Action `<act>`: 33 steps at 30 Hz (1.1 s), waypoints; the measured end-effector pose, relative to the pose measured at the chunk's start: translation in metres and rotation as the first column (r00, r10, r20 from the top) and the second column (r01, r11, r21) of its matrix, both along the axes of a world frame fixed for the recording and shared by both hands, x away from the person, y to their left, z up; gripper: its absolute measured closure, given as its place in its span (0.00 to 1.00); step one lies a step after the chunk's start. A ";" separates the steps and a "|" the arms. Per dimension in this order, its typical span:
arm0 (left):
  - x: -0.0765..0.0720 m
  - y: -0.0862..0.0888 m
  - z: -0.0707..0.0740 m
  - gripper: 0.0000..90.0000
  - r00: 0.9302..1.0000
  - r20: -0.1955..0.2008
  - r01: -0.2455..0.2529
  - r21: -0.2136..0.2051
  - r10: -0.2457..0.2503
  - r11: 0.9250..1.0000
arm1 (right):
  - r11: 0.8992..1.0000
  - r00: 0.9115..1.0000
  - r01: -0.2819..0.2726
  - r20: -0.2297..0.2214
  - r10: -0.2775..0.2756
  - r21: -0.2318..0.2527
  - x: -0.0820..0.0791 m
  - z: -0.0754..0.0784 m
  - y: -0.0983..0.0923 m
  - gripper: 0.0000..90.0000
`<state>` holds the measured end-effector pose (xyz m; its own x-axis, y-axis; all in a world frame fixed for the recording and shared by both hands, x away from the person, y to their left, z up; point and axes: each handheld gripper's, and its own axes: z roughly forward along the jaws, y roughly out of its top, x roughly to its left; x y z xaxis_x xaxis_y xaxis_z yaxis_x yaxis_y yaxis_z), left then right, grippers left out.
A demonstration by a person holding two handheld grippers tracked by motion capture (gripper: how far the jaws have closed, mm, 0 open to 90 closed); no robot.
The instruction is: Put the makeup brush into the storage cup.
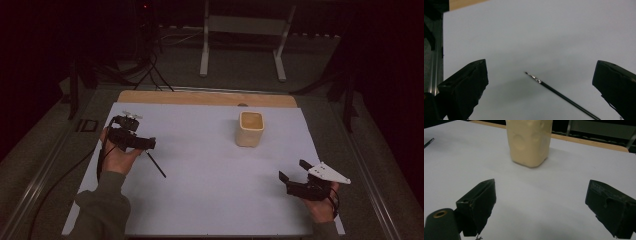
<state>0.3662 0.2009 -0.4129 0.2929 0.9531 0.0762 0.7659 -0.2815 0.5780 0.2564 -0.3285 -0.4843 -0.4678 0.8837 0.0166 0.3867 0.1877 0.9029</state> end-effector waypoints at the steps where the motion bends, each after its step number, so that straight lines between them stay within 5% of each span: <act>1: 0.000 0.000 0.000 0.01 1.000 -0.007 -0.001 0.004 0.001 1.000 | 1.000 1.000 0.000 0.000 0.000 0.000 0.000 0.000 0.000 0.11; 16: 0.010 -0.006 -0.009 0.01 0.989 -0.147 0.018 0.055 -0.009 0.998 | 1.000 1.000 -0.001 -0.002 0.001 0.000 0.000 0.000 0.000 0.11; 33: 0.012 -0.012 -0.017 0.01 0.985 -0.173 0.023 0.066 -0.011 0.998 | 1.000 1.000 -0.003 -0.003 0.003 0.001 0.000 0.000 0.000 0.11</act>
<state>0.3785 0.1891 -0.4297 0.3235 0.9423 0.0866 0.8473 -0.3291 0.4169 0.2565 -0.3283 -0.4844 -0.4703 0.8823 0.0190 0.3887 0.1878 0.9020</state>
